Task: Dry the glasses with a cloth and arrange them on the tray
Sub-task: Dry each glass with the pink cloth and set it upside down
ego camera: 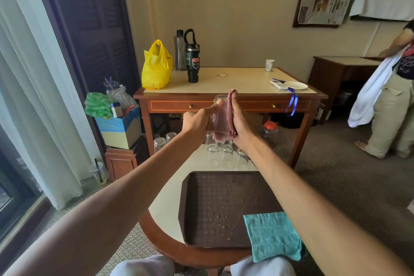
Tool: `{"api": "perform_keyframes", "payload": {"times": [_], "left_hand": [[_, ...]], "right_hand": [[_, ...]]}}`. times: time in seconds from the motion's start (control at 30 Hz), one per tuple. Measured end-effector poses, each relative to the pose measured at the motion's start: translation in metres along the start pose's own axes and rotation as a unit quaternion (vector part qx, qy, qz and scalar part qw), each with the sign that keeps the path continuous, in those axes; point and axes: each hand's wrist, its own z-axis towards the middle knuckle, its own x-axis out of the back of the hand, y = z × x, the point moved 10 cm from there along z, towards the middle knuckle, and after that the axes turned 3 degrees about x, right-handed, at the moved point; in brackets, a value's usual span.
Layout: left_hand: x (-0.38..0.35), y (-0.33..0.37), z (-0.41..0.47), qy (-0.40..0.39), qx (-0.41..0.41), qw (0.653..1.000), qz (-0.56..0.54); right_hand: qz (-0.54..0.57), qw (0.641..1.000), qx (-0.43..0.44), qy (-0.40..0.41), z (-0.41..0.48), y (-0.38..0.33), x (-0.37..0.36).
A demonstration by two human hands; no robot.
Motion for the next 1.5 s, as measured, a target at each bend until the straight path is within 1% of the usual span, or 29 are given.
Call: {"api": "perform_keyframes", "payload": {"times": [0.2, 0.3, 0.37, 0.47, 0.57, 0.67, 0.77, 0.83, 0.93, 1.0, 1.07, 1.1, 1.23, 1.33, 1.4, 1.5], "left_hand": [[-0.002, 0.011, -0.007, 0.028, -0.063, 0.997, 0.035], [-0.004, 0.009, -0.012, 0.058, -0.073, 0.993, 0.066], [-0.008, 0.006, -0.017, 0.075, -0.069, 0.990, 0.093], [-0.021, 0.008, -0.022, 0.047, -0.086, 0.987, 0.126], [-0.024, 0.012, -0.017, 0.027, -0.104, 0.987, 0.117], [-0.023, 0.011, -0.012, 0.048, -0.115, 0.984, 0.127], [-0.019, 0.014, -0.006, 0.081, -0.139, 0.979, 0.122], [-0.013, 0.021, -0.005, 0.098, -0.150, 0.978, 0.106], [-0.002, 0.030, -0.003, 0.106, -0.137, 0.982, 0.072], [0.004, 0.031, -0.001, 0.103, -0.135, 0.984, 0.060], [0.005, 0.028, 0.001, 0.092, -0.128, 0.986, 0.051], [0.004, 0.025, 0.002, 0.085, -0.123, 0.988, 0.045], [-0.002, 0.018, -0.002, 0.057, -0.101, 0.993, 0.036], [-0.008, 0.012, -0.009, 0.047, -0.093, 0.993, 0.046], [-0.013, 0.012, -0.012, 0.045, -0.126, 0.989, 0.068], [-0.010, 0.016, -0.010, 0.085, -0.179, 0.973, 0.120]], "right_hand": [[-0.043, 0.999, 0.015, 0.018, 0.005, -0.008, -0.001], [-0.053, 0.998, 0.021, 0.003, 0.002, -0.007, -0.007], [-0.065, 0.997, 0.040, 0.003, -0.001, -0.010, -0.008], [-0.085, 0.994, 0.062, -0.003, -0.003, -0.016, -0.010], [-0.087, 0.993, 0.079, 0.010, -0.005, -0.023, -0.010], [-0.095, 0.992, 0.079, -0.004, -0.003, -0.022, -0.015], [-0.111, 0.992, 0.059, -0.002, -0.003, -0.013, -0.017], [-0.140, 0.989, 0.044, -0.025, -0.006, -0.003, -0.021], [-0.149, 0.985, 0.069, -0.048, -0.017, -0.002, -0.026], [-0.150, 0.984, 0.084, -0.046, -0.017, -0.003, -0.029], [-0.141, 0.981, 0.122, -0.043, -0.017, -0.012, -0.037], [-0.131, 0.981, 0.139, -0.034, -0.016, -0.015, -0.039], [-0.109, 0.981, 0.161, 0.015, -0.015, -0.033, -0.032], [-0.110, 0.981, 0.148, 0.059, -0.011, -0.047, -0.021], [-0.104, 0.985, 0.113, 0.075, -0.005, -0.043, -0.016], [-0.015, 0.998, 0.040, 0.054, 0.000, -0.028, -0.018]]}}
